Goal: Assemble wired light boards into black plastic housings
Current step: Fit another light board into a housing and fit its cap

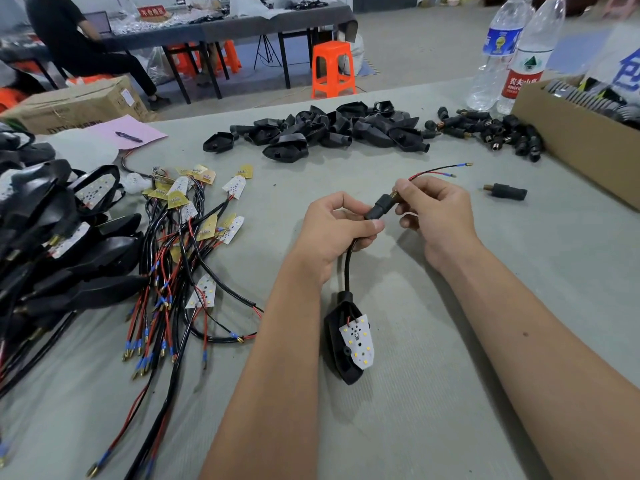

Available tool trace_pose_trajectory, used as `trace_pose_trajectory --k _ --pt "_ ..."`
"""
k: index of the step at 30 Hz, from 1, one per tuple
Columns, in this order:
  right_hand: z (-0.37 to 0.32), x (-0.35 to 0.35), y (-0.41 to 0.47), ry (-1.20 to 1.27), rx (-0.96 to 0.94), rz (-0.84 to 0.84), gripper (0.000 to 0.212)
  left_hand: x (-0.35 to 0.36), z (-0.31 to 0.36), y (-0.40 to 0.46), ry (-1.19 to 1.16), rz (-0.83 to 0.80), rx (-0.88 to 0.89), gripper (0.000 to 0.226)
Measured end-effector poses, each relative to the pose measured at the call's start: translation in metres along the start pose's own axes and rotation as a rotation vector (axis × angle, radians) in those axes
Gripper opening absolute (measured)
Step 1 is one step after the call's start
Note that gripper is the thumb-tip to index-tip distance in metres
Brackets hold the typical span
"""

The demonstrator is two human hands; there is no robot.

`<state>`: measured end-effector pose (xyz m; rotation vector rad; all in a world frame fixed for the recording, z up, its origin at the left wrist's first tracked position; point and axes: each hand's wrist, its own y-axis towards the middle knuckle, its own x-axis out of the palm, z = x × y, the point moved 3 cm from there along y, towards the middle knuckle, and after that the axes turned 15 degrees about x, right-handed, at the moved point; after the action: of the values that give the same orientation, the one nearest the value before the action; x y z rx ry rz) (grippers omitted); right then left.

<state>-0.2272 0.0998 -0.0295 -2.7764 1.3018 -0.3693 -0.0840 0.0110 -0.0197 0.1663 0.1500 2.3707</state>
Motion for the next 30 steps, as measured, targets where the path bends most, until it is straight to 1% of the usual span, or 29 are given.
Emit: trace_pose_trajectory --k 3,5,8,10,11,13,18,20,23,25,27,30 --pt "0.001 -0.001 0.0 -0.004 0.006 0.032 0.023 0.002 0.0 0.001 0.01 -0.011 0.001 0.027" --pt "0.001 -0.002 0.001 0.023 0.017 0.084 0.025 0.003 -0.001 0.0 0.007 -0.017 -0.017 0.027" --pt "0.001 -0.009 0.005 0.209 0.082 0.208 0.027 -0.001 -0.002 -0.002 -0.012 -0.051 -0.085 0.021" --pt "0.001 -0.012 0.006 0.34 0.096 0.246 0.028 -0.005 -0.001 -0.004 -0.021 -0.097 -0.124 0.019" --pt "0.001 -0.011 0.005 0.354 0.085 0.251 0.029 -0.007 0.0 -0.004 -0.013 -0.123 -0.133 0.019" --pt "0.001 -0.009 0.004 0.314 0.048 0.254 0.029 -0.008 0.001 -0.005 0.004 -0.146 -0.137 0.019" --pt "0.001 -0.005 0.002 0.197 -0.011 0.285 0.024 -0.008 0.001 -0.003 0.0 -0.111 -0.131 0.007" --pt "0.001 -0.003 0.001 0.147 -0.009 0.239 0.022 -0.007 0.0 -0.002 0.002 -0.108 -0.133 0.007" --pt "0.001 0.001 0.0 0.096 0.002 0.057 0.012 -0.005 -0.002 -0.001 0.022 -0.075 -0.112 0.006" --pt "0.002 0.003 -0.001 0.046 -0.003 -0.013 0.006 -0.004 -0.003 0.0 0.01 -0.04 -0.098 0.004" --pt "0.002 0.002 -0.001 0.057 0.002 -0.01 0.007 -0.005 -0.003 0.001 -0.006 -0.028 -0.098 0.002" --pt "0.002 -0.002 -0.001 0.137 0.01 0.053 0.009 -0.007 -0.002 0.0 -0.01 -0.027 -0.113 0.009"
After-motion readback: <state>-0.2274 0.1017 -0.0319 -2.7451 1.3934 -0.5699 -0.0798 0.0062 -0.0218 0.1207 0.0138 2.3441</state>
